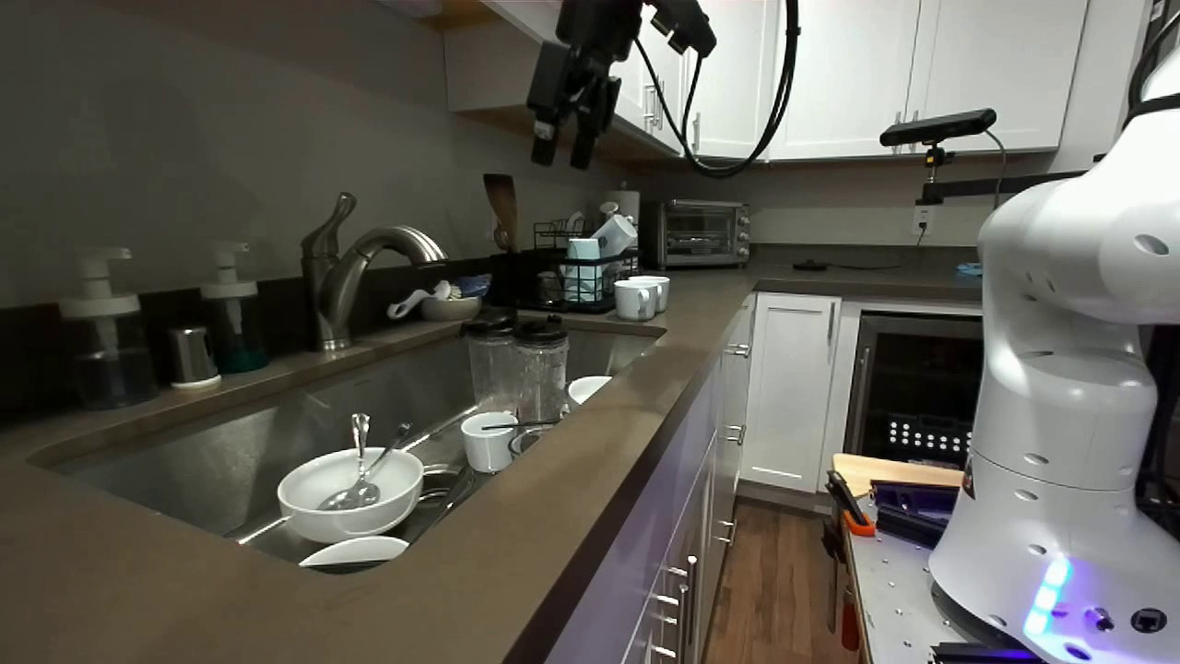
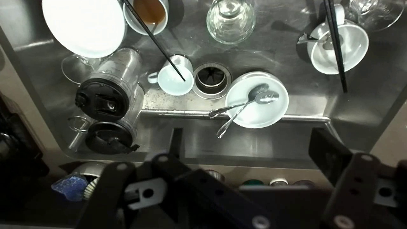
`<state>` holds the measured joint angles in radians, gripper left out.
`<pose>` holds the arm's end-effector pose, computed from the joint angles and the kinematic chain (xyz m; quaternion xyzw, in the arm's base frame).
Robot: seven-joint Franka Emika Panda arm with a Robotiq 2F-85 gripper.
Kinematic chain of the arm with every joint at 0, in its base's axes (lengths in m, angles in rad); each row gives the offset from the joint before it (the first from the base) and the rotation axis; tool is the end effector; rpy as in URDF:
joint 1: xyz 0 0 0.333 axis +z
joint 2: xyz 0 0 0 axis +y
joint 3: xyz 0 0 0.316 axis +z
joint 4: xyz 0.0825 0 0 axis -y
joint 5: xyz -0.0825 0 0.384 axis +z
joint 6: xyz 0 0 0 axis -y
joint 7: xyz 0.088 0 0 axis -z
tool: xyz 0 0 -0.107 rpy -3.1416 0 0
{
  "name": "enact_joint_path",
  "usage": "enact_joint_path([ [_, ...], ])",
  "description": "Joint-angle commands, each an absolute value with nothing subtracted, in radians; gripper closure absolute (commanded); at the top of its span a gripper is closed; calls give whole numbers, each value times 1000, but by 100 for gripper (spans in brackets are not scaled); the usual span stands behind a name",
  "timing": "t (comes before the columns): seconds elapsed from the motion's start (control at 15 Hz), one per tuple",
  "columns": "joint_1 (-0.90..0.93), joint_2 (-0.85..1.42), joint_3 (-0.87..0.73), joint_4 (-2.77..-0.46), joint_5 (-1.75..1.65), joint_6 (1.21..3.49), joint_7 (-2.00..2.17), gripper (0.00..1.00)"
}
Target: Open the tap
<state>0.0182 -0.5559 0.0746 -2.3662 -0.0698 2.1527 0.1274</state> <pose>0.4132 0.0400 0.5623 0.9842 -0.0053 0.1738 0.0334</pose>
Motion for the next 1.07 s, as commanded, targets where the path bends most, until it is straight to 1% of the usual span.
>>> enact_joint_path([
  [0.0, 14, -547, 76, -2358, -69, 2154, 126, 0],
  [0.13, 9, -540, 82, -2357, -81, 2172, 134, 0],
  [0.47, 2, -504, 84, -2392, -92, 2465, 132, 0],
  [0.53, 4, -491, 79, -2394, -86, 2517, 125, 13],
  [0.6, -2, -473, 79, -2395, -88, 2568, 128, 19],
  [0.67, -5, -449, 77, -2393, -90, 2620, 121, 33],
  [0.73, -13, -429, 79, -2392, -96, 2667, 123, 41],
  [1.0, -56, -317, 86, -2367, -141, 2848, 129, 66],
])
